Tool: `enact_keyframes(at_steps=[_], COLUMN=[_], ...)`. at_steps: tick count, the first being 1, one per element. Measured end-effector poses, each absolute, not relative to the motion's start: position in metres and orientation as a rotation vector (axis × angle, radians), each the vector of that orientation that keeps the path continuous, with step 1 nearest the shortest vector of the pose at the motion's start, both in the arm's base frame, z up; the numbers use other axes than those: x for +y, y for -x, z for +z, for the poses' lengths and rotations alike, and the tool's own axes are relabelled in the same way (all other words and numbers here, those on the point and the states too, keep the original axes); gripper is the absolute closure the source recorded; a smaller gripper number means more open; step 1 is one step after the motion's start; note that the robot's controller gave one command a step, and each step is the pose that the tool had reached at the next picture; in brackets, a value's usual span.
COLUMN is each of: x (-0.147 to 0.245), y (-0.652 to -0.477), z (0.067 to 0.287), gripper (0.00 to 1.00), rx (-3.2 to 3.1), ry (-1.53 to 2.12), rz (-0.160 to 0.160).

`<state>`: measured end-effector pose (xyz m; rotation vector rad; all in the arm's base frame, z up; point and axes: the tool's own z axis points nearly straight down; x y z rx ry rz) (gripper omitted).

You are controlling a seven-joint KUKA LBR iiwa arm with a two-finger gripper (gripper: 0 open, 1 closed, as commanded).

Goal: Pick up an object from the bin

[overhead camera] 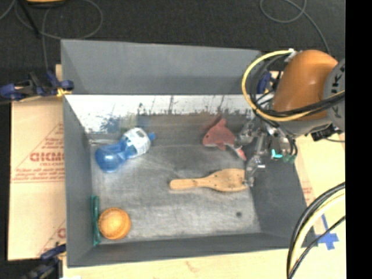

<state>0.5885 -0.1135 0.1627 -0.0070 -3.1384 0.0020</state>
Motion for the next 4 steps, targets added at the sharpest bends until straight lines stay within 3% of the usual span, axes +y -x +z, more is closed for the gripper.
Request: enact_keyframes(at_steps=[1,2,3,4], x=[-0.113,-0.117,-0.121,-0.122], y=[-0.59,-0.576,-0.573,-0.577], z=[0.167,0.112,0.096,0.108], gripper=[0.0,0.0,0.0,0.0], rx=[-3.146,-3.146,-3.136,-3.145], ry=[0.003,0.146,0.196,0.145], rz=[0.004,0.0,-0.001,0.005])
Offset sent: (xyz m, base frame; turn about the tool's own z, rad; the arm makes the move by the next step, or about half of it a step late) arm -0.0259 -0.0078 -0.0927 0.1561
